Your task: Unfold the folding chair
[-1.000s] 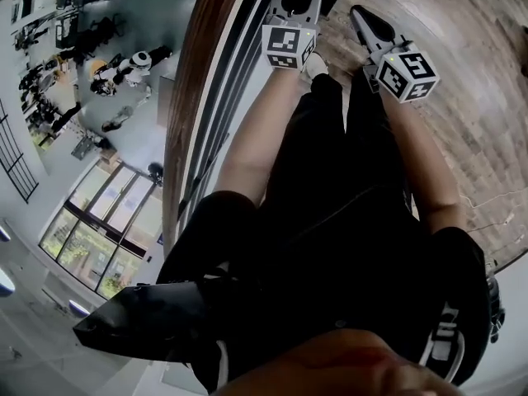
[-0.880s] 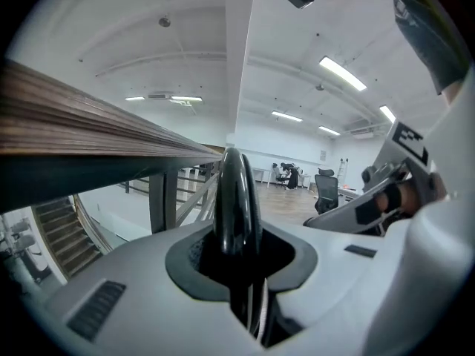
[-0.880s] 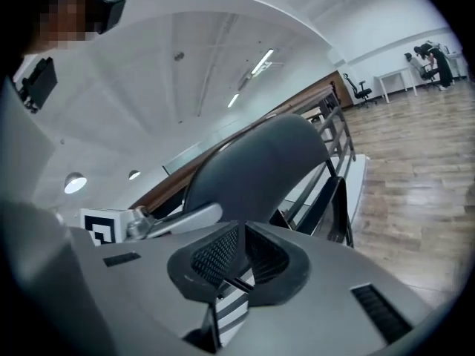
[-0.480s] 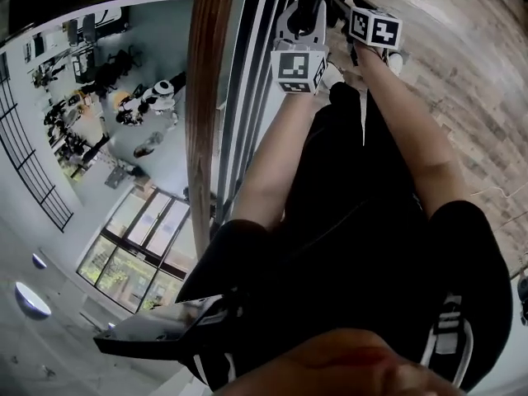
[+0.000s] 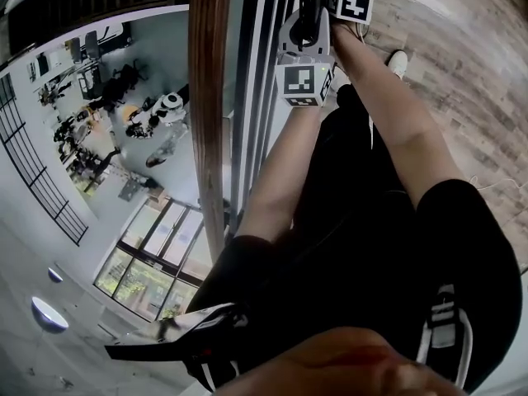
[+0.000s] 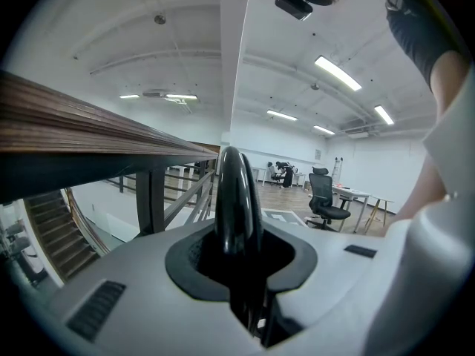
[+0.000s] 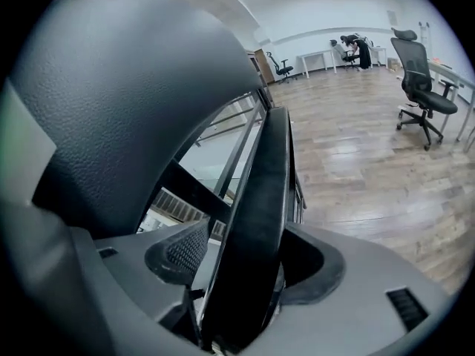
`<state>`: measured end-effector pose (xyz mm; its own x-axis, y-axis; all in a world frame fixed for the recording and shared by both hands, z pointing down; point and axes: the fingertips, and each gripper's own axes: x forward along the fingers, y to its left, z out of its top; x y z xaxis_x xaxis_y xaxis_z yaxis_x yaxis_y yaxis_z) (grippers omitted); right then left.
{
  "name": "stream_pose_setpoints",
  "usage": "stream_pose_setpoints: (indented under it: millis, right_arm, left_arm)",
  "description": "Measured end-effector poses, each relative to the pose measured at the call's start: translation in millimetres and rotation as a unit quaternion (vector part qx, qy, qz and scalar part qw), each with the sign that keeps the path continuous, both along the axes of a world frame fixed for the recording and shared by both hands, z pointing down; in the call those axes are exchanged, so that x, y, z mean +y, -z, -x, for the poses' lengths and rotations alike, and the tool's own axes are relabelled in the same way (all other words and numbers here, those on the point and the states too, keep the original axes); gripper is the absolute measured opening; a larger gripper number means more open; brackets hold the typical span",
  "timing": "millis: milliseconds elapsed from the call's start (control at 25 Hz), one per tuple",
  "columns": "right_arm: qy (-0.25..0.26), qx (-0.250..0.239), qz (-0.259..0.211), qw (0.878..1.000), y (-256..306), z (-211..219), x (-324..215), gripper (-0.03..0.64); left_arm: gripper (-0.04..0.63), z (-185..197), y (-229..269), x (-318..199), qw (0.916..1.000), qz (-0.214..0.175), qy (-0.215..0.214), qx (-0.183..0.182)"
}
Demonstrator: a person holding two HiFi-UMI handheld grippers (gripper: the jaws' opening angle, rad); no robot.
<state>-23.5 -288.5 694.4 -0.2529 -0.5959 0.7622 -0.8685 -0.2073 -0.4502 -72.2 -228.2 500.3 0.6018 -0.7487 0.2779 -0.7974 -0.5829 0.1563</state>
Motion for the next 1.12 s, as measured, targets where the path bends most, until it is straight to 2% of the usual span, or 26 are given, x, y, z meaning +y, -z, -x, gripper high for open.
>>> stream_pose_setpoints:
  millis: [200,280,400,520,680,880,1120]
  right_arm:
    - [-0.017,0.004,0.018,1.0,-16,-6,-1,0.265]
    - [-0.01,0.0,0.013,1.0,-13,-4,0,0.196]
    - [-0.022,-0.02,0.013,0.999,-6,-5,3,0.181]
    - [-0.026,-0.042,0.018,0.999,-9,-11,10,0.175]
    - [-0.019,-0.05,-0.01,0.999,-11,-32,17,0.172]
    - [-0.012,-0.078,-0.022,0.997,-18,-57,30,0.172]
    - [-0.02,-0.11,-0.018,0.994,-31,-95,54,0.172]
  left_arm:
    - [0.071,0,-1,-3,1.0,0.0,-0.001,0.0]
    - [0.071,1,0,-3,1.0,0.0,-0.003,0.003]
    - [0.071,5,3,-3,1.0,-0.001,-0.002,0.007]
    - [0.071,8,3,-4,0.9999,0.0,-0.001,0.012]
    - [0.069,10,3,-4,0.9998,0.001,-0.012,0.014]
    - [0.074,-11,-3,5,0.9995,-0.003,-0.031,0.009]
    - [0.071,-21,-12,11,0.9998,-0.003,-0.021,0.006]
